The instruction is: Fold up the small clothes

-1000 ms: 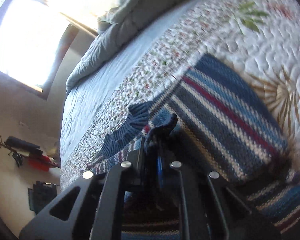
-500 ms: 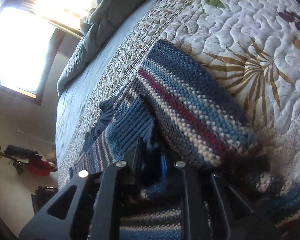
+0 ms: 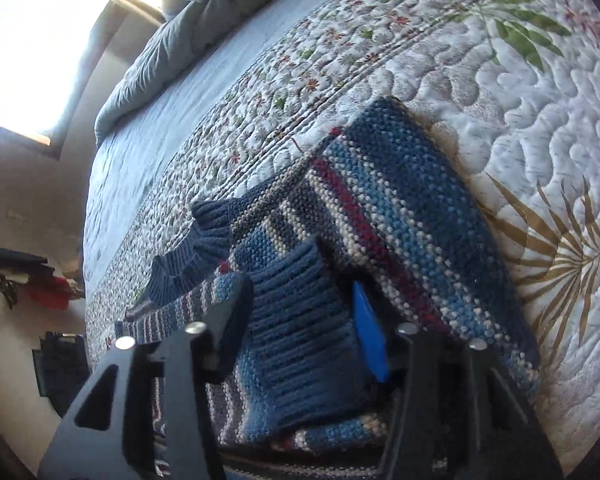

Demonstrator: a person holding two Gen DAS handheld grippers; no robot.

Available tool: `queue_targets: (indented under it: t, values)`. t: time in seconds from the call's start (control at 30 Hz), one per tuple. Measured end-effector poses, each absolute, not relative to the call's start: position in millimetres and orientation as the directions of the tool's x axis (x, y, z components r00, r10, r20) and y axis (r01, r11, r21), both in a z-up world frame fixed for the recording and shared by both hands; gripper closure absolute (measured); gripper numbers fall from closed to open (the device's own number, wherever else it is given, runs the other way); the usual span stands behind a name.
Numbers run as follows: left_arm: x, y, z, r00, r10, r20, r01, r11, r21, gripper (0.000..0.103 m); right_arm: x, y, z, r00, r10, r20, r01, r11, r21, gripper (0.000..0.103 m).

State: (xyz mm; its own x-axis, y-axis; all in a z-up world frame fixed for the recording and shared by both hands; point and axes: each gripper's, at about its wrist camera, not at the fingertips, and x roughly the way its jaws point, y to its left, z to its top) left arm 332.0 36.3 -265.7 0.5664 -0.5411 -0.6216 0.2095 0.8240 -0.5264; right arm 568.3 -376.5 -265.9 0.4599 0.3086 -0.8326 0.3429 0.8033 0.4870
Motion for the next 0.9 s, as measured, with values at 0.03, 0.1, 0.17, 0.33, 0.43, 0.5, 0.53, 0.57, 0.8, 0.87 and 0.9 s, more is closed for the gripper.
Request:
queue_targets:
  t: [0.03,0.1,0.17,0.33,0.43,0.5,0.53,0.57,0.8,0.87,0.9]
  values:
    - [331.9,36.2,-265.8,0.566,-0.542,-0.622,0.209,0.823,-0.527,0.017,565.9,-373.9,-260.1,0.476,0.297,-0.828,0.324,0.816,0.479,0.090]
    - [330.8,35.4,-265.1,0.567,-0.542,-0.620,0.213,0.824,-0.526,0.017,559.5,-364.8,-244.9,0.522,0.255,-0.814,0.281,0.849,0.447,0.093]
    - [329.7,34.3,-264.4,0.570,-0.539,-0.620,0.218,0.826,-0.519,0.017,552.0,-357.2,-231.1,0.581,0.217,-0.784,0.237,0.877,0.418,0.095]
    - [329.3,33.2,-264.0,0.572,-0.534,-0.623,0.221,0.832,-0.509,0.017,555.6,-360.1,-264.8,0.514,0.095,-0.853,0.301,0.911,0.282,0.098]
    - [328.9,34.0,-263.0,0.573,-0.532,-0.623,0.221,0.833,-0.508,0.017,546.4,-362.1,-261.4,0.556,0.080,-0.827,0.295,0.912,0.286,0.091]
    - [329.3,33.8,-262.4,0.573,-0.533,-0.623,0.219,0.832,-0.510,0.017,534.6,-359.5,-246.1,0.614,0.054,-0.787,0.286,0.915,0.285,0.090]
    - [329.7,33.4,-262.6,0.572,-0.532,-0.624,0.219,0.832,-0.509,0.017,530.7,-353.0,-235.8,0.641,0.050,-0.765,0.269,0.920,0.286,0.082]
    - [329.7,33.0,-262.8,0.572,-0.532,-0.625,0.220,0.833,-0.508,0.017,526.1,-347.4,-229.9,0.662,0.058,-0.747,0.245,0.926,0.289,0.077]
    - [328.2,25.8,-262.0,0.575,-0.510,-0.640,0.229,0.851,-0.473,0.017,528.4,-337.7,-272.3,0.543,0.112,-0.832,0.240,0.929,0.282,0.080]
    - [328.1,23.5,-263.3,0.575,-0.499,-0.648,0.230,0.859,-0.457,0.017,521.7,-344.8,-268.8,0.557,0.113,-0.823,0.260,0.917,0.302,0.081]
    - [328.3,22.3,-264.0,0.574,-0.495,-0.653,0.229,0.862,-0.452,0.017,516.9,-348.2,-265.2,0.560,0.111,-0.821,0.270,0.912,0.308,0.078]
